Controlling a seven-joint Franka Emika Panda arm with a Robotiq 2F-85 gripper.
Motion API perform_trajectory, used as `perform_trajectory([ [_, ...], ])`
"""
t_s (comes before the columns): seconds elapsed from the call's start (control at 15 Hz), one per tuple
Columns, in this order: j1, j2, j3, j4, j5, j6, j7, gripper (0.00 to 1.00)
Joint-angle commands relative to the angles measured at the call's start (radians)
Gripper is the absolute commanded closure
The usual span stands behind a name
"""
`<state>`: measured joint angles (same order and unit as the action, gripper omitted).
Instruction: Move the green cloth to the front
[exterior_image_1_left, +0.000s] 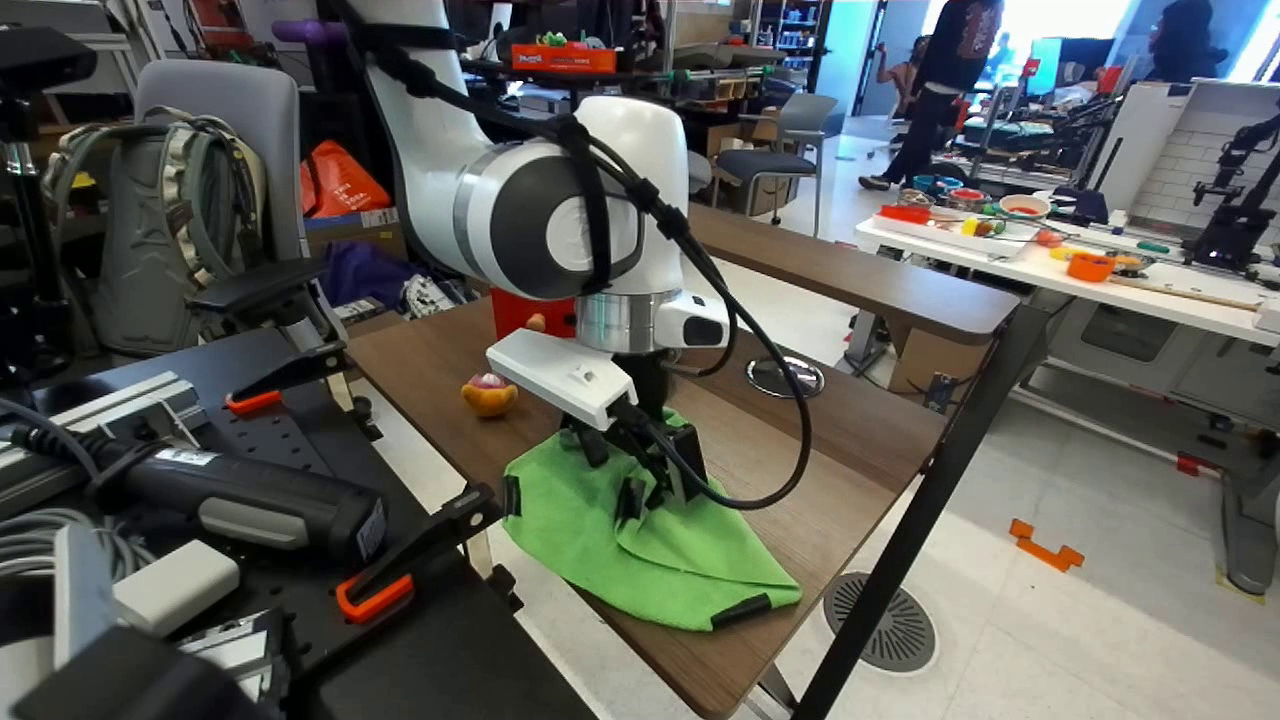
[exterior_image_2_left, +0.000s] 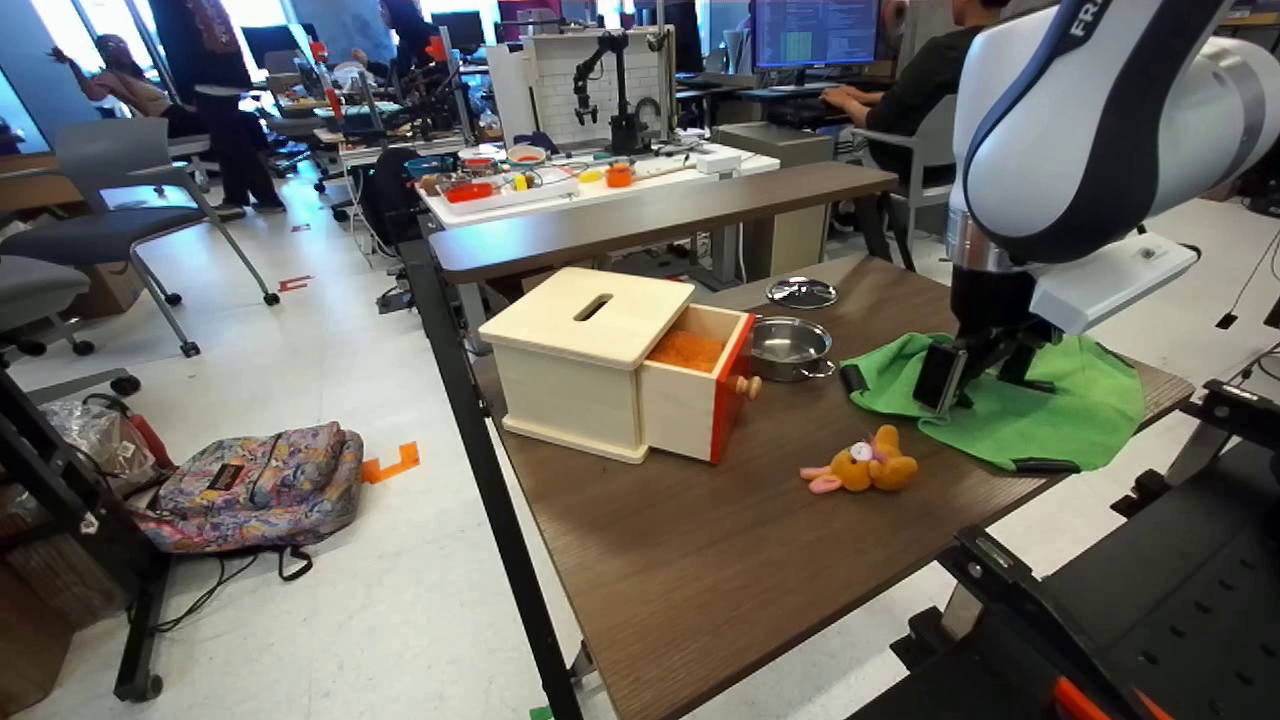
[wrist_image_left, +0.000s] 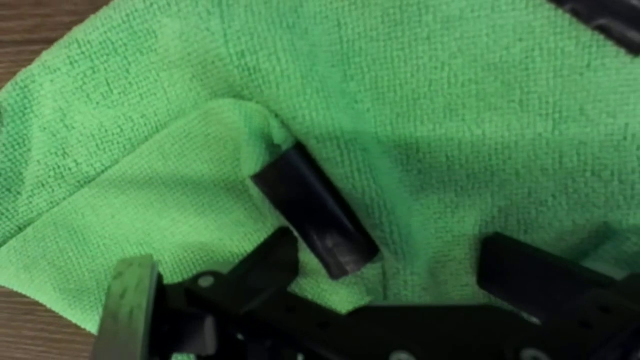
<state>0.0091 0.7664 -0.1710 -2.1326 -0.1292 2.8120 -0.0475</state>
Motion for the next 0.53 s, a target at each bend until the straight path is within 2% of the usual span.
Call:
perform_trajectory([
  [0.0,0.035,-0.079,-0.025,-0.041,-0.01,-0.063,0.059,0.0],
  [0.47,0.008,-0.24,-0.006,-0.136,0.0,-0.074,0.101,0.0],
])
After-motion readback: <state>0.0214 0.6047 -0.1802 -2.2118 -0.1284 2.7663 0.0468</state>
